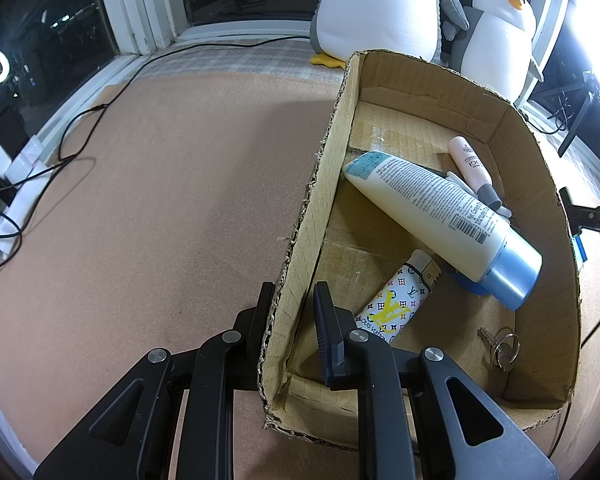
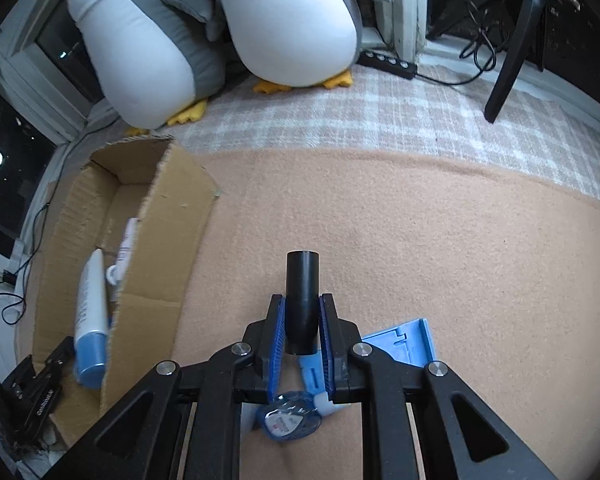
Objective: Organize rigid objects
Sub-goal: 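Carry the black cylinder into the box and open the right gripper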
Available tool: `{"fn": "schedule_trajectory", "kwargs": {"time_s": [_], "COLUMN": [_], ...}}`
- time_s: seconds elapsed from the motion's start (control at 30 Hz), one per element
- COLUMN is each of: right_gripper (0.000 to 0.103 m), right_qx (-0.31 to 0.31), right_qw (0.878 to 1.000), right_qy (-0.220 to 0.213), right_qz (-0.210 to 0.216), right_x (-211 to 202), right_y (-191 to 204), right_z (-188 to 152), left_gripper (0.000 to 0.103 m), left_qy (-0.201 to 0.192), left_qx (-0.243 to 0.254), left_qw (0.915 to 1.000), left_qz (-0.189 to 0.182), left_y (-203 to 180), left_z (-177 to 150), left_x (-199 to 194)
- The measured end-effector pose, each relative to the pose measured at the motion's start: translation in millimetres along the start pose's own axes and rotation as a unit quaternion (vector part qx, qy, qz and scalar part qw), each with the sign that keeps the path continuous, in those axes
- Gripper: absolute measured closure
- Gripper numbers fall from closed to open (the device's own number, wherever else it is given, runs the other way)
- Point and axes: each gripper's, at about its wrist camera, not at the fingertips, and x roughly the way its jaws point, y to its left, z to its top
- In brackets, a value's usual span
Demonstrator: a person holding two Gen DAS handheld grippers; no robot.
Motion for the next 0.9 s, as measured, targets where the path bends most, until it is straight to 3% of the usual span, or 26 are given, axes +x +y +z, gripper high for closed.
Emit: {"fn": "schedule_trajectory", "kwargs": {"time_s": [0.4,0.67,0.9], "right_gripper": [0.088,0.088,0.088], "right_qx": [-0.077,-0.140,-0.192], "right_qw": [0.994,0.982,0.974], "right_qy": [-0.038,-0.028,0.002], "right_qz": [0.073,0.120,0.123], "right_x": [-58,-72,-54], "right_y": [65,110,147], "right_z": [-21,-44,-68], "left_gripper": [0.086,0.086,0.086], "left_qy": [0.000,0.000,0.000], "left_qx": [0.000,0.000,0.000], "left_qw": [1.0000,1.0000,1.0000], "left_qz": [0.000,0.000,0.000], "left_y": [0,0,0], "left_z": [0,0,0], "left_x": [0,0,0]}}
